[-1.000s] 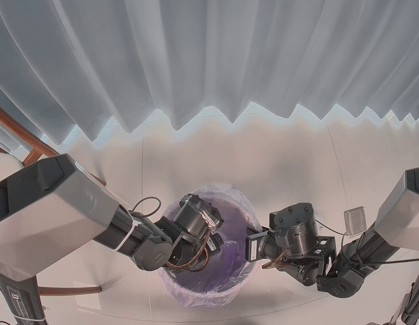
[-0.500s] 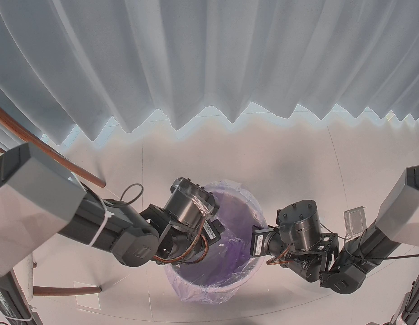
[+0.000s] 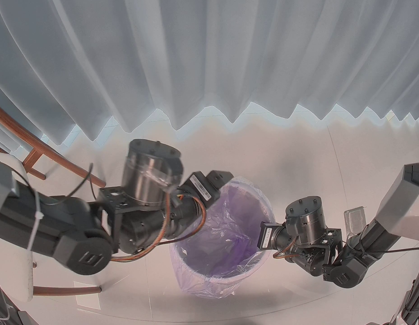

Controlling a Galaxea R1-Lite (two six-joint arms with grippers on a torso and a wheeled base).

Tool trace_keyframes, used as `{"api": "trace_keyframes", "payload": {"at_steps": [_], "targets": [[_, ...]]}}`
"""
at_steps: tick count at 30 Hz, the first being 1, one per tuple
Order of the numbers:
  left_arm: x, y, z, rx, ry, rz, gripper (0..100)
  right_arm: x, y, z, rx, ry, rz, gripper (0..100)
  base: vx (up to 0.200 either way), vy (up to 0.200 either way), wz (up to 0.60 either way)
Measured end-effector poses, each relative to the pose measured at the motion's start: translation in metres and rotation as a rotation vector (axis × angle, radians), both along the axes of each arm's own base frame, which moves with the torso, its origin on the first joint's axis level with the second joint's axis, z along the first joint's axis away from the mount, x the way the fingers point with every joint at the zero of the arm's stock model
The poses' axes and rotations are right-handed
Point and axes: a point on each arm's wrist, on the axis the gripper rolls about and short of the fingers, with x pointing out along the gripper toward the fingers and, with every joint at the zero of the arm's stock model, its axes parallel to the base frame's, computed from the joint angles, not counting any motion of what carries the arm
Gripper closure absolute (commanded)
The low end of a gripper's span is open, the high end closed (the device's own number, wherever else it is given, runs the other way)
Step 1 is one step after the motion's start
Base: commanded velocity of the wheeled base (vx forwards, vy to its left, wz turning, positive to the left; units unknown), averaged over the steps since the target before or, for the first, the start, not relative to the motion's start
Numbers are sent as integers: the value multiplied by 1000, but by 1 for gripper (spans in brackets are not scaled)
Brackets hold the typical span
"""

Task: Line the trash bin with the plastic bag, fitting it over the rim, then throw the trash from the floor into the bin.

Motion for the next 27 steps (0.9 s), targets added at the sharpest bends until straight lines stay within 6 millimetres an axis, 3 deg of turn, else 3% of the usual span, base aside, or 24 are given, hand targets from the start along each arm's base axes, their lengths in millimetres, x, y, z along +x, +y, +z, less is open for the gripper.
{"api": "trace_keyframes", "payload": {"at_steps": [5,14,18,27], "targets": [[-18,32,23,-51,-172,3,0,2,0,0,47,14,-15,100,0,0,0],[-35,125,49,23,-435,163,0,7,7,0,138,51,20,100,0,0,0],[-45,158,60,37,-505,267,0,13,12,-2,154,53,31,100,0,0,0],[-74,196,66,141,-608,397,0,29,28,-16,169,40,39,100,0,0,0]]}}
